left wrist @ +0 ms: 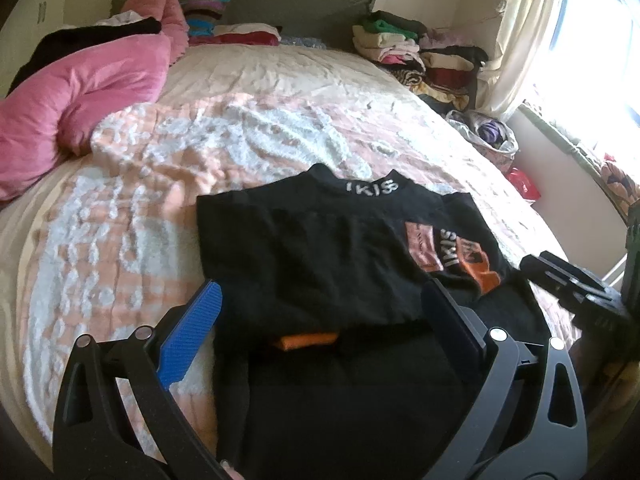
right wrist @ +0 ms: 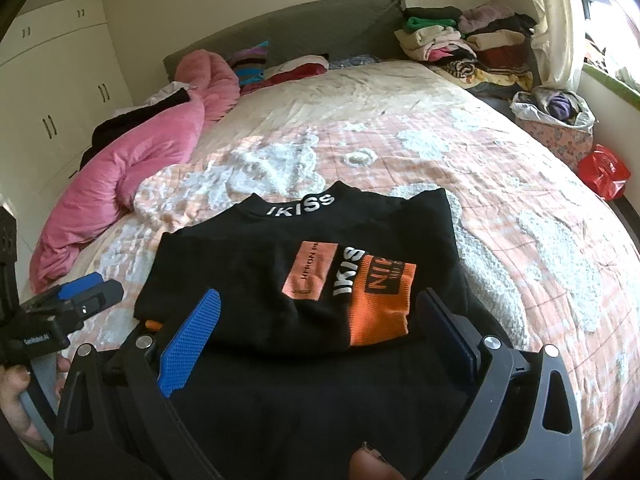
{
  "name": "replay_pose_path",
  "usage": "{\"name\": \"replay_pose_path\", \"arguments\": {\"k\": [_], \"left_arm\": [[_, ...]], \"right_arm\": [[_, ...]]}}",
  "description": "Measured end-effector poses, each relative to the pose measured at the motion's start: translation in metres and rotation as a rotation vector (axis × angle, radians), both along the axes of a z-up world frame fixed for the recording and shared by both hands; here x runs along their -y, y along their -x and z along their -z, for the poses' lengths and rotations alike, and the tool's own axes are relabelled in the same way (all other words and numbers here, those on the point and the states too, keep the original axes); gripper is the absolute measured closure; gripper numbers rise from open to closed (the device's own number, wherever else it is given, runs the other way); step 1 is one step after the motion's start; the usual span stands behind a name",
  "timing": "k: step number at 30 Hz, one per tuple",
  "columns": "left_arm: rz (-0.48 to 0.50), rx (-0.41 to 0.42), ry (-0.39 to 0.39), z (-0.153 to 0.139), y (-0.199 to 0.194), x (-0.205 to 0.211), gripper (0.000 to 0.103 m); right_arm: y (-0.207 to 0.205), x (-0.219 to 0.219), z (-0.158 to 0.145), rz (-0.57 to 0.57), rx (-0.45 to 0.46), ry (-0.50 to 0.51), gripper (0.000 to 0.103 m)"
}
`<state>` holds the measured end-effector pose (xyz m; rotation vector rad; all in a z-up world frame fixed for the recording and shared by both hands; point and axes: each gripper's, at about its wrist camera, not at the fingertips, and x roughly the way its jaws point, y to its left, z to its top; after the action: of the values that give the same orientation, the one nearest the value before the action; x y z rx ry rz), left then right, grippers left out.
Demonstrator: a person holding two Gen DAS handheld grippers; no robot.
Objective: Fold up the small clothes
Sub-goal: 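Lift the open right tool away from the folded orange cuffs, then move both open tools to the hem of the black sweatshirt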
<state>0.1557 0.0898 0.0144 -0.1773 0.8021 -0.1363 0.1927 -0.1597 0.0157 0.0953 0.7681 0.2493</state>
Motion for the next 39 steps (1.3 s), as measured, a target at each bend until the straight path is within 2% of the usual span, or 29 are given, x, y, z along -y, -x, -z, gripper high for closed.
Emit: {"name": "replay_pose_path", "arguments": {"k": [21, 39], "left_arm": [[-0.071, -0.001, 0.010, -0.005, 0.040, -0.031, 0.010], [-0.104, -0.004, 0.002, -0.007, 0.079, -0.046, 0.010]], "right_arm": [[0.030, -0.001, -0.012, -0.050, 0.010, 0.006, 0.005], [0.071, 0.015, -0.015, -0.081, 0.015, 0.013, 0.005]]}}
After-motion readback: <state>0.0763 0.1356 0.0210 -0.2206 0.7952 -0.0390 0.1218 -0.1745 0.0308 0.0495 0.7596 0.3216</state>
